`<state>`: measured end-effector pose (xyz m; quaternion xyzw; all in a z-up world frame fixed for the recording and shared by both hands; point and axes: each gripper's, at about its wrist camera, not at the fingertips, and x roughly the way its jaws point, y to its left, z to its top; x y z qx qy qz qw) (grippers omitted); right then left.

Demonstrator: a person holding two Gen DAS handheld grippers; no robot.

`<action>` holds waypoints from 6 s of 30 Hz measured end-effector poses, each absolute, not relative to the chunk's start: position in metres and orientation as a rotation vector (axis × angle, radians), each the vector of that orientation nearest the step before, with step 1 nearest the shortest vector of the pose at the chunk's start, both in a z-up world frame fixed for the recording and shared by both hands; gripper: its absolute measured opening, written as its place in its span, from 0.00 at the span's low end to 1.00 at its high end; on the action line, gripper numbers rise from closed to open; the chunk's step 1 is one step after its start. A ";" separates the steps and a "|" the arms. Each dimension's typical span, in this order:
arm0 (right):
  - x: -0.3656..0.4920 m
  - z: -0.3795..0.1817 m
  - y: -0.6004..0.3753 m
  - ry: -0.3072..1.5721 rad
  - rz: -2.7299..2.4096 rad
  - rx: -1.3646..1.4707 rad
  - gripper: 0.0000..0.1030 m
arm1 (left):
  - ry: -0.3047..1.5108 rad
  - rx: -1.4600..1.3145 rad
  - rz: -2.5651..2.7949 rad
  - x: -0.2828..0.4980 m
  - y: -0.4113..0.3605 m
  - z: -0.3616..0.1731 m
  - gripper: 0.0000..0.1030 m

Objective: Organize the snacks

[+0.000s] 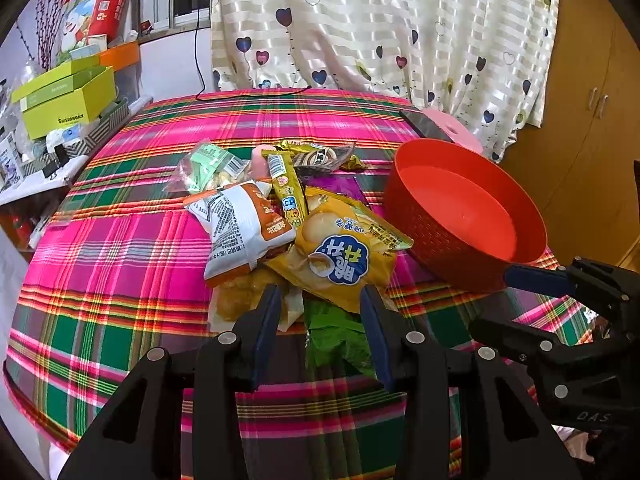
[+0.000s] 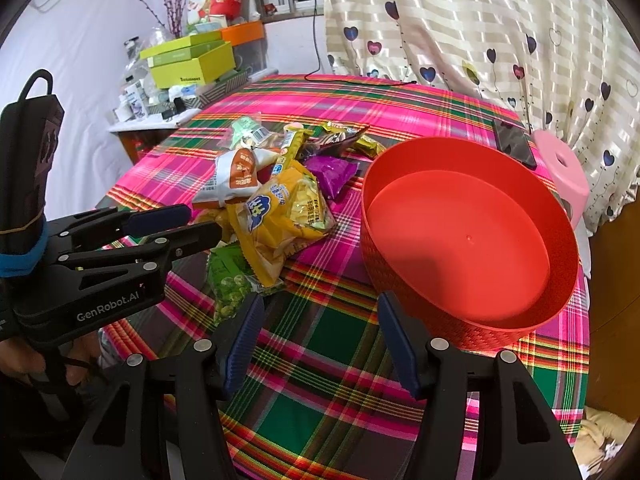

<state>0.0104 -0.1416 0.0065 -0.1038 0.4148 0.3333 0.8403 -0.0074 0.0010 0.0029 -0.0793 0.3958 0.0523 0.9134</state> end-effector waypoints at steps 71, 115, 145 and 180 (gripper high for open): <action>0.011 0.008 -0.143 0.872 0.708 -0.214 0.58 | 0.809 -0.194 0.104 -0.013 0.006 0.002 0.41; 0.030 0.029 -0.099 0.810 0.792 -0.247 0.58 | 0.781 -0.381 0.127 0.010 0.077 -0.004 0.53; 0.056 0.029 -0.085 0.813 0.771 -0.249 0.58 | 0.825 -0.453 0.171 0.066 0.092 -0.029 0.55; 0.120 0.005 -0.003 0.912 0.758 -0.309 0.48 | 0.730 -0.530 0.081 0.015 0.135 -0.023 0.29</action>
